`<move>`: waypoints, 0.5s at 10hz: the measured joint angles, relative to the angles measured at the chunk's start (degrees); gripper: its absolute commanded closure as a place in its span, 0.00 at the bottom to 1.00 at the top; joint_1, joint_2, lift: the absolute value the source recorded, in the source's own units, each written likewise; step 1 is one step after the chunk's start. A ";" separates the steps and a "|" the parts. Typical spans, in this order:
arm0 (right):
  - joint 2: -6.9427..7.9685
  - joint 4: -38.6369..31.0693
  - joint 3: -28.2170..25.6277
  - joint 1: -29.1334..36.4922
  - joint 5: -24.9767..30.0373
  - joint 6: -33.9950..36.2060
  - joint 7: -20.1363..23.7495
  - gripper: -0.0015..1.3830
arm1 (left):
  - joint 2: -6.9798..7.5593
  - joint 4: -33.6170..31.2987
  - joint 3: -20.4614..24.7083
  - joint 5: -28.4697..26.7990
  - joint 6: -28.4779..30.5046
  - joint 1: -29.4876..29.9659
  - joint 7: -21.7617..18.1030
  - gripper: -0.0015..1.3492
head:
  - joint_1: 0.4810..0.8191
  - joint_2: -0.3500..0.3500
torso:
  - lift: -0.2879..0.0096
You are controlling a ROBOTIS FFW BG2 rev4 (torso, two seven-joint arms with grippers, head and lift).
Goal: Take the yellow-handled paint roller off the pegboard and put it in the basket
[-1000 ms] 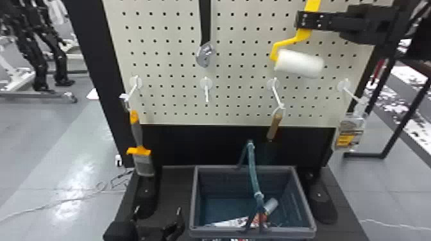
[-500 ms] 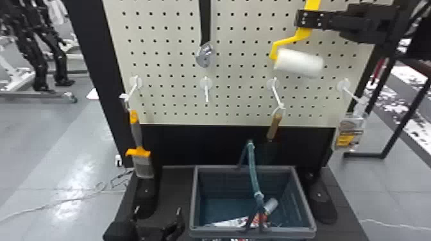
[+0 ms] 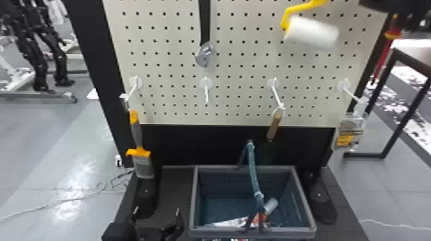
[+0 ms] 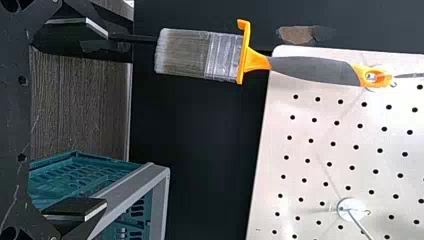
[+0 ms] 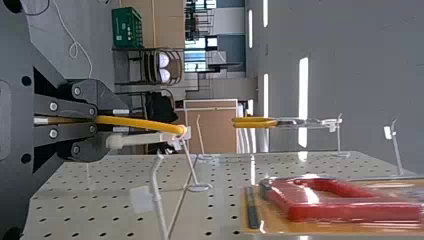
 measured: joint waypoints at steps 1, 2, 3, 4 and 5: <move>-0.04 -1.03 -2.27 0.87 0.60 0.21 0.00 0.93 | 0.00 -0.04 0.07 0.02 -0.04 0.10 0.00 0.09 | 0.20 0.50 | 0.63; -0.05 -1.76 -3.70 2.75 0.90 0.42 -0.07 0.93 | 0.00 -0.10 0.09 0.02 -0.05 0.18 0.00 0.09 | 0.20 0.50 | 0.63; -0.02 -2.68 -4.78 6.22 0.96 0.93 -0.35 0.93 | 0.00 -0.12 0.09 0.06 -0.08 0.24 0.00 0.09 | 0.20 0.50 | 0.63; 0.26 -3.93 -6.89 10.36 1.10 1.37 -0.65 0.93 | 0.00 -0.14 0.06 0.10 -0.08 0.25 0.00 0.09 | 0.20 0.50 | 0.63; 1.22 -5.74 -10.45 15.42 2.17 2.10 -0.98 0.93 | 0.00 -0.14 0.02 0.15 -0.08 0.26 0.00 0.09 | 0.20 0.50 | 0.63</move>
